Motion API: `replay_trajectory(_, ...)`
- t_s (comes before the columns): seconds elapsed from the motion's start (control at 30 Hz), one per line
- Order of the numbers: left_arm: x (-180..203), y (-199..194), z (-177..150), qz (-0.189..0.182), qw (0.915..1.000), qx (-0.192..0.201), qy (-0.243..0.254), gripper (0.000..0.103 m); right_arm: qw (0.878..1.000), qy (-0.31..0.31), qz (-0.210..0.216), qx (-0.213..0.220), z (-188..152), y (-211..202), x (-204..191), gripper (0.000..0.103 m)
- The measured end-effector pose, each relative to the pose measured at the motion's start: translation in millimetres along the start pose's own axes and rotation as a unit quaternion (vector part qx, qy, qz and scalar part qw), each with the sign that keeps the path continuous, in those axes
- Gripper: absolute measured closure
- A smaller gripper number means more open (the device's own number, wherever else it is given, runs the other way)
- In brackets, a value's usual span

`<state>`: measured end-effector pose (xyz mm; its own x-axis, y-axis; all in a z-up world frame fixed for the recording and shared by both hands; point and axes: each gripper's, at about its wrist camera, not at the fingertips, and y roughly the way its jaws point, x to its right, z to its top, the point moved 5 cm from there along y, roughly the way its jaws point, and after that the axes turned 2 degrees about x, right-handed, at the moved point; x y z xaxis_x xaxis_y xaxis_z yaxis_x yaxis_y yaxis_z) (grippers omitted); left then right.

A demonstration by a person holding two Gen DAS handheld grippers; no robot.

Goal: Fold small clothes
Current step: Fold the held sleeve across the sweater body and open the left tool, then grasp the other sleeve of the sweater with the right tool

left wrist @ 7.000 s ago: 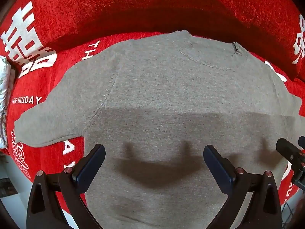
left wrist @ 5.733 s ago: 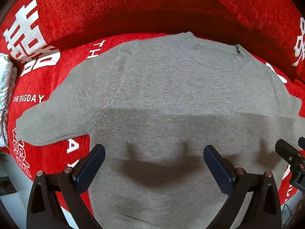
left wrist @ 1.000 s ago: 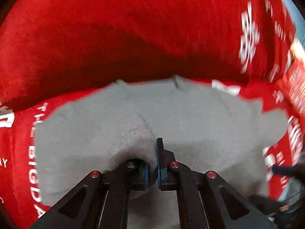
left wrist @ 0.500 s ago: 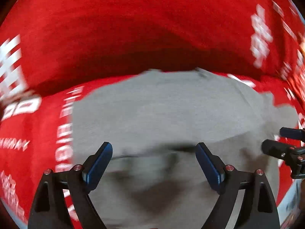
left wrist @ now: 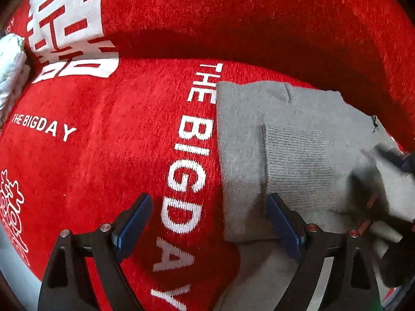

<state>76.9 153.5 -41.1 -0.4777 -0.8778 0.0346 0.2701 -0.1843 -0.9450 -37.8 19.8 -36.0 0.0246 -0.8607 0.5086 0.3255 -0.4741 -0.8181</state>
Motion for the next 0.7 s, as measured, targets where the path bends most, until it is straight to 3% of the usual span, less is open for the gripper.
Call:
replay_trajectory(0.07, -2.8, -1.9, -2.9, 0.0, 1.0, 0.0, -0.001, 0.013, 0.997, 0.076, 0.02, 0.006, -2.6, -8.0, 22.5, 0.099)
replay_trajectory(0.1, -5.2, -3.8, -5.3, -0.002, 1.0, -0.001, -0.004, 0.013, 0.986, 0.159, 0.044, 0.012, -10.9, -14.5, 47.0, 0.099)
replay_trajectory(0.17, -5.4, -5.7, -7.7, -0.004, 0.9999, -0.004, -0.012, 0.013, 0.946, 0.305, 0.105, 0.015, -33.8, -17.2, 87.7, 0.099)
replay_trajectory(0.23, -4.2, 1.9, -5.5, -0.002, 0.9997, -0.014, -0.019, 0.013, 0.87, 0.466, 0.162, 0.007, -78.9, -12.2, 125.0, 0.099)
replay_trajectory(0.3, -4.6, 7.5, -6.0, -0.008, 0.9995, -0.016, -0.027, 0.013, 0.786, 0.586, 0.199, -0.009, -133.3, -0.3, 144.9, 0.099)
replay_trajectory(0.33, -4.1, 6.6, -6.5, -0.007, 0.9995, -0.017, -0.026, 0.013, 0.758, 0.616, 0.212, -0.019, -153.5, 4.9, 147.7, 0.094)
replay_trajectory(0.37, -3.1, 6.1, -6.2, -0.005, 0.9996, -0.016, -0.022, 0.013, 0.749, 0.624, 0.22, -0.025, -161.9, 7.9, 148.5, 0.094)
replay_trajectory(0.4, -2.4, 4.9, -5.2, -0.002, 0.9998, -0.014, -0.016, 0.013, 0.764, 0.607, 0.216, -0.031, -166.3, 3.7, 145.1, 0.094)
replay_trajectory(0.47, -0.8, 1.7, -4.2, 0.007, 0.9999, -0.009, -0.007, 0.013, 0.828, 0.525, 0.198, -0.013, -147.6, -14.6, 132.9, 0.089)
replay_trajectory(0.5, -1.1, -0.1, -3.9, 0.011, 0.9999, -0.006, -0.005, 0.013, 0.859, 0.473, 0.195, 0.002, -130.4, -25.0, 122.5, 0.069)
replay_trajectory(0.53, -3.5, -1.0, -3.7, 0.019, 0.9998, -0.004, -0.005, 0.013, 0.892, 0.405, 0.199, 0.021, -105.3, -37.8, 102.9, 0.036)
replay_trajectory(0.57, -5.8, -0.5, -3.1, 0.022, 0.9997, -0.005, -0.006, 0.013, 0.908, 0.368, 0.2, 0.03, -91.1, -44.3, 90.3, 0.026)
replay_trajectory(0.63, -9.3, -1.5, -4.6, 0.024, 0.9996, -0.009, -0.007, 0.013, 0.952, 0.242, 0.18, 0.051, -49.5, -54.8, 46.5, 0.024)
replay_trajectory(0.7, -12.3, -4.4, -5.2, 0.032, 0.9995, -0.006, 0.0, 0.013, 0.973, 0.157, 0.157, 0.06, -21.8, -48.9, 15.1, 0.024)
